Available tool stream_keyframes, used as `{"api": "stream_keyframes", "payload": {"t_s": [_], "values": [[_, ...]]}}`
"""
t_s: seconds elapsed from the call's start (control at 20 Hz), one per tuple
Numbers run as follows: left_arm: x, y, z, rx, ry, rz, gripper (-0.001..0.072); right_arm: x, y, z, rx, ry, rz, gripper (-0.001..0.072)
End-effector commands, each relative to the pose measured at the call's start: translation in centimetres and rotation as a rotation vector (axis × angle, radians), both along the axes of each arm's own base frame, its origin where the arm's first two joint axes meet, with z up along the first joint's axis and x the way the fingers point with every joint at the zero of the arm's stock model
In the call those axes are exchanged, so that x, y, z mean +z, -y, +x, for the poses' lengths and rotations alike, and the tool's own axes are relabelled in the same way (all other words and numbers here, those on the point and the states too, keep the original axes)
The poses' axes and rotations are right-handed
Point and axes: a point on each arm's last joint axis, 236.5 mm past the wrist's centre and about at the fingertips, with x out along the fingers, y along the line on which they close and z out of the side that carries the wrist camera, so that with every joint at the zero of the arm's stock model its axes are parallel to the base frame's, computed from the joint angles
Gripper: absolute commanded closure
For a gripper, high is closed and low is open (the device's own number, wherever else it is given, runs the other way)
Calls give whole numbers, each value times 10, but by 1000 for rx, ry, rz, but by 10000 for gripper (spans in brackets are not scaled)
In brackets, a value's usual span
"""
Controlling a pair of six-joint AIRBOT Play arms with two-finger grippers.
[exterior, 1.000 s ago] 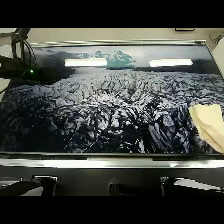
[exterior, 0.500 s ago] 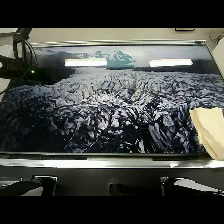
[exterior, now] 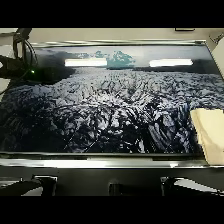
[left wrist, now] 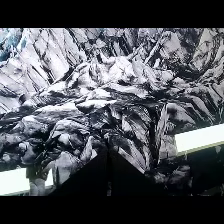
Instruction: Fold the clothes and pants, and hang the long-sleeved shirts on hangers.
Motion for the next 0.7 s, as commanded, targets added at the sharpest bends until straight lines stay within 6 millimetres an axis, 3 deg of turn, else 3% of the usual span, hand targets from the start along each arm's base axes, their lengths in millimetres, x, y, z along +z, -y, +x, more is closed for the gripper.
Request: {"api": "stream_keyframes", "payload": {"t_s": [0.0, 0.05, 0.15, 0.2, 0.25, 0.3, 0.35, 0.45, 0.5, 0.55, 0.6, 0.65], "values": [[0, 3, 0, -9, 3, 1, 680, 69, 34, 28, 25, 106, -116, -1], [2, 3, 2, -6, 17, -3, 681, 109, 56, 59, 2, 236, -222, 0], [15, 5, 20, 17, 103, -29, 682, 215, 88, 136, 56, 537, -497, 0], [23, 7, 31, 29, 157, -40, 682, 266, 86, 174, 137, 640, -633, 2], [26, 3, 41, 41, 203, -10, 683, 301, 67, 208, 250, 709, -720, 3], [18, -5, 48, 53, 220, 73, 683, 319, 37, 241, 369, 754, -752, 3], [2, -24, 54, 103, 201, 202, 683, 318, -6, 272, 483, 771, -725, 3], [-38, -59, 52, 231, 77, 384, 680, 261, -88, 296, 629, 621, -537, 14], [-66, -58, 42, 270, -40, 368, 574, 220, -124, 294, 674, 493, -432, 14], [-100, -48, 21, 216, -201, 368, 175, 184, -158, 290, 727, 398, -321, 15], [-130, -35, -3, 103, -344, 368, 6, 152, -194, 285, 816, 328, -203, 21], [-153, -23, -22, 41, -435, 343, 8, 125, -231, 277, 907, 282, -88, 21]]}}
